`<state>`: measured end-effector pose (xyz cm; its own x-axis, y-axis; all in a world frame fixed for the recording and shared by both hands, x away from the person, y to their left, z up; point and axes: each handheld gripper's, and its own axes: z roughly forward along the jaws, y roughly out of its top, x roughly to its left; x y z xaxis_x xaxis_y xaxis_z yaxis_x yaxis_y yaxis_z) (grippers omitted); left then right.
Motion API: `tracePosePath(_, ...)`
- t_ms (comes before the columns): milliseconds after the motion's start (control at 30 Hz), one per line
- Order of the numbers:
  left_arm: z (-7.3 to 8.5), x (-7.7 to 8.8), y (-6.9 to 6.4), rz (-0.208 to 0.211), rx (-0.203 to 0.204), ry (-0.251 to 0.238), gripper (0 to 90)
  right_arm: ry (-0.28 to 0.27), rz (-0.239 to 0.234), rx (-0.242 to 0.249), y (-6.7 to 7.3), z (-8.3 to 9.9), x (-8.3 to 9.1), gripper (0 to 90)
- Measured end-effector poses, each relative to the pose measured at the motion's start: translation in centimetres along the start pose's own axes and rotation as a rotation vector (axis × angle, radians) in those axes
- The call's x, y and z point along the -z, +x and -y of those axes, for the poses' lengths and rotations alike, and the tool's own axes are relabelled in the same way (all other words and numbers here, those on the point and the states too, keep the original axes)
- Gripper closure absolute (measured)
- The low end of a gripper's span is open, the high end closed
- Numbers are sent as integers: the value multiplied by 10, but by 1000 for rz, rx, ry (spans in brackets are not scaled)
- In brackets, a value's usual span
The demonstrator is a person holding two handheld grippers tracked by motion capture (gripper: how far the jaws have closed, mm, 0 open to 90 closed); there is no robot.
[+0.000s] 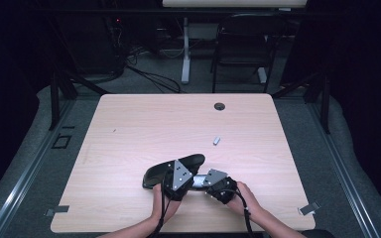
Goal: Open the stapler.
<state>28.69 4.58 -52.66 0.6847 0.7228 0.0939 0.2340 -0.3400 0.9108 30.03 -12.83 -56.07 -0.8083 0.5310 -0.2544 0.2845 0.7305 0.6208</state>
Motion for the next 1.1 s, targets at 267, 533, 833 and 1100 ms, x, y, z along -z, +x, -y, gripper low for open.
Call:
tracePosePath(267, -6, 7, 5, -4, 13, -23, 900, 7, -4, 8, 0, -1, 0, 900)
tracePosePath(533, -13, 17, 11, -9, 29, -50, 900, 12, 1, 9, 0, -1, 1, 900)
tracePosePath(833, -20, 28, 19, -9, 38, -79, 900, 16, -2, 4, 0, -1, 1, 900)
tracePosePath(1100, -22, 35, 24, -15, 57, -98, 900, 14, -3, 1, 0, -1, 1, 900)
